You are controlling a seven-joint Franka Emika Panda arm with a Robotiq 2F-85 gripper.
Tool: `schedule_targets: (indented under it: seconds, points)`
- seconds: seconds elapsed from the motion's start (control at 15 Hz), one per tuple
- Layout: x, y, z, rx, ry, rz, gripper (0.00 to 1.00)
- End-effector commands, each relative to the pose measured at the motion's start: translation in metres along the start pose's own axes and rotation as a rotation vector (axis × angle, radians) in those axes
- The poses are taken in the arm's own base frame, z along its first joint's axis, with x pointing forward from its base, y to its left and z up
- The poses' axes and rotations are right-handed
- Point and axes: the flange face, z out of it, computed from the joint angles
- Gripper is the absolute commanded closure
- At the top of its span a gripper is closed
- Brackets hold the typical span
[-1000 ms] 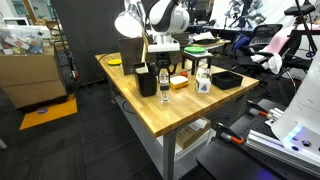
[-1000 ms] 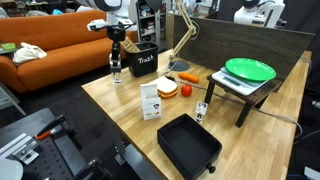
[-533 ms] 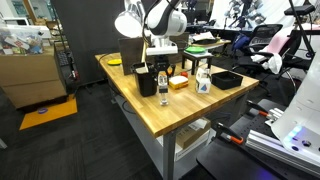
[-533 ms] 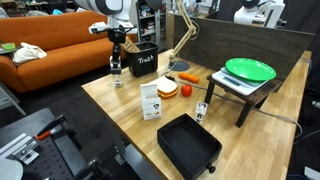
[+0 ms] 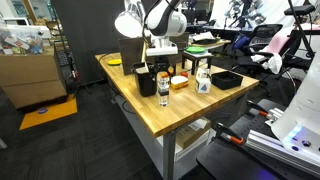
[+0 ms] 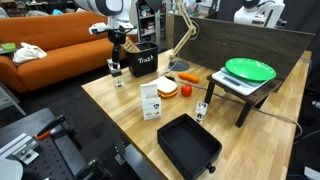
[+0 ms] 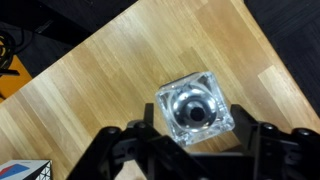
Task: Move the clear object to the right
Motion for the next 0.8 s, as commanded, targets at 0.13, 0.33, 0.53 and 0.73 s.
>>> schedule_targets:
  seconds: [0.13, 0.33, 0.53, 0.73]
  points:
    - [0.0, 0.0, 0.0, 0.0, -0.001, 0.0, 0.06]
    - [-0.009, 0.0, -0.013, 0.028, 0.006, -0.023, 0.0]
    - [-0.019, -0.002, -0.022, 0.027, 0.006, -0.069, 0.0]
    - [-0.013, -0.007, -0.018, 0.022, 0.016, -0.042, 0.0]
